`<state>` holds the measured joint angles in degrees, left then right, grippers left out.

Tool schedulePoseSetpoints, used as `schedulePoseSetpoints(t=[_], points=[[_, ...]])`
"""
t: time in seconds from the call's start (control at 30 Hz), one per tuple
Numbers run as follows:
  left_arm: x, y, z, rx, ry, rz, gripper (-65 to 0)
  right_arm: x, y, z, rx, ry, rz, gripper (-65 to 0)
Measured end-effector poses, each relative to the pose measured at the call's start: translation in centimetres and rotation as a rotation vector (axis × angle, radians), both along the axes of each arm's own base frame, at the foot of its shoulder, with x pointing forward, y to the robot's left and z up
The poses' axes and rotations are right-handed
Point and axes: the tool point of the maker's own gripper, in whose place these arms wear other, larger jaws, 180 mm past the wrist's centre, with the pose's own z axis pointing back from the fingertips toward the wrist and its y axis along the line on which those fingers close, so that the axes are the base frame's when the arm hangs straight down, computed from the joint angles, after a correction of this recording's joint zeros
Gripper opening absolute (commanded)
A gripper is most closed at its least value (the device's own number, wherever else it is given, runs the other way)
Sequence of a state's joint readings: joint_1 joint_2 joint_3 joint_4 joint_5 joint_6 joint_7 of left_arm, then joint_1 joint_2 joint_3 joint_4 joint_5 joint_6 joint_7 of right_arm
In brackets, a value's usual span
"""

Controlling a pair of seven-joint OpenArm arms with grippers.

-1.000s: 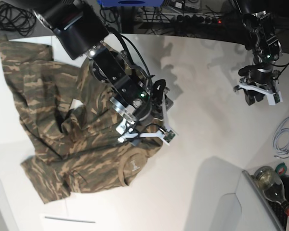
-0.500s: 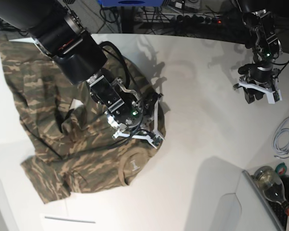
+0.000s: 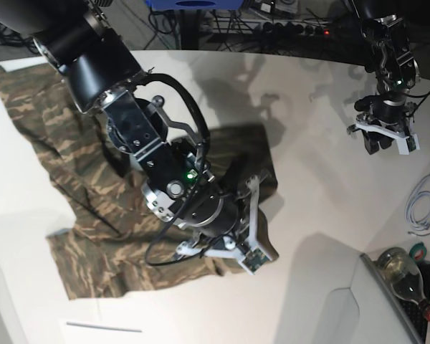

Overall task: Layout the t-shirt on the table in an organized manner, then fold the t-shirt properly
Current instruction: 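Reach the right gripper into the shirt center and grasp the fabric, then grasp the shirt with the left gripper beside the right gripper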

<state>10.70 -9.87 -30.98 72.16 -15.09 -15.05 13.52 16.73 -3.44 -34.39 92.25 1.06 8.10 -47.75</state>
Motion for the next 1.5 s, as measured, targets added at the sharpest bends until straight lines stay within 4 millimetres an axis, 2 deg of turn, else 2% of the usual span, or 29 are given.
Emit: schedulePoseSetpoints(t=[0.07,0.13,0.23,0.3,0.43,0.57,0.8,0.9,0.97,1.0,1.07,1.13,1.2,1.27,1.37,1.5], points=[[0.0,-1.1,-0.5,-0.004,0.017,-0.033,-43.6,0.4,-1.2,1.1,-0.002,-0.041,-0.007,-65.0],[0.0,-4.0,-1.6,-0.01,0.049,-0.126,-43.6,0.6,-2.4,1.2,-0.018,-0.067,-0.013,-65.0],[-0.7,-12.4,-4.0,-0.061,0.121,-0.357,-43.8,1.1,-4.2,1.7,-0.029,-0.125,-0.012,-65.0],[-1.0,-18.6,-4.5,-0.106,0.121,-0.53,-43.8,1.3,-5.1,2.2,-0.035,-0.161,-0.012,-65.0],[-1.8,-28.6,-4.5,-0.132,0.133,-0.834,-43.8,1.3,-5.7,4.3,-0.017,-0.243,0.006,-65.0],[-2.3,-36.0,-3.1,-0.136,0.103,-1.076,-43.8,1.2,-6.3,6.2,-0.007,-0.309,0.022,-65.0],[-2.6,-47.4,1.5,-0.191,-0.034,-1.316,-43.8,1.1,-6.4,6.7,-0.007,-0.323,0.026,-65.0],[-3.3,-51.3,1.6,-0.205,-0.026,-1.385,-43.8,0.9,-6.2,6.7,-0.008,-0.322,0.03,-65.0],[-4.3,-53.7,1.0,-0.195,0.002,-1.447,-43.8,0.6,-5.8,7.7,0.011,-0.341,0.038,-65.0],[-4.6,-54.8,0.5,-0.186,0.016,-1.474,-43.8,0.4,-5.5,8.5,0.028,-0.361,0.045,-65.0],[-5.1,-55.5,-0.5,-0.187,0.0,-1.512,-43.8,0.1,-5.0,10.0,0.057,-0.398,0.058,-65.0],[-4.9,-54.4,-2.2,-0.155,-0.012,-1.517,-43.8,0.0,-5.1,10.4,0.059,-0.41,0.06,-65.0],[-4.0,-52.0,-4.4,-0.137,0.038,-1.465,-43.8,0.0,-5.2,10.3,0.052,-0.403,0.055,-65.0],[-2.1,-50.6,-5.0,-0.159,0.029,-1.377,-43.8,0.0,-5.2,10.3,0.053,-0.404,0.055,-65.0],[0.3,-49.6,-5.8,-0.122,0.052,-1.307,-43.8,0.1,-5.3,11.1,0.066,-0.423,0.055,-65.0],[1.3,-48.6,-6.2,-0.112,0.03,-1.278,-43.8,1.2,-6.9,11.9,0.067,-0.44,-0.003,-65.0]])
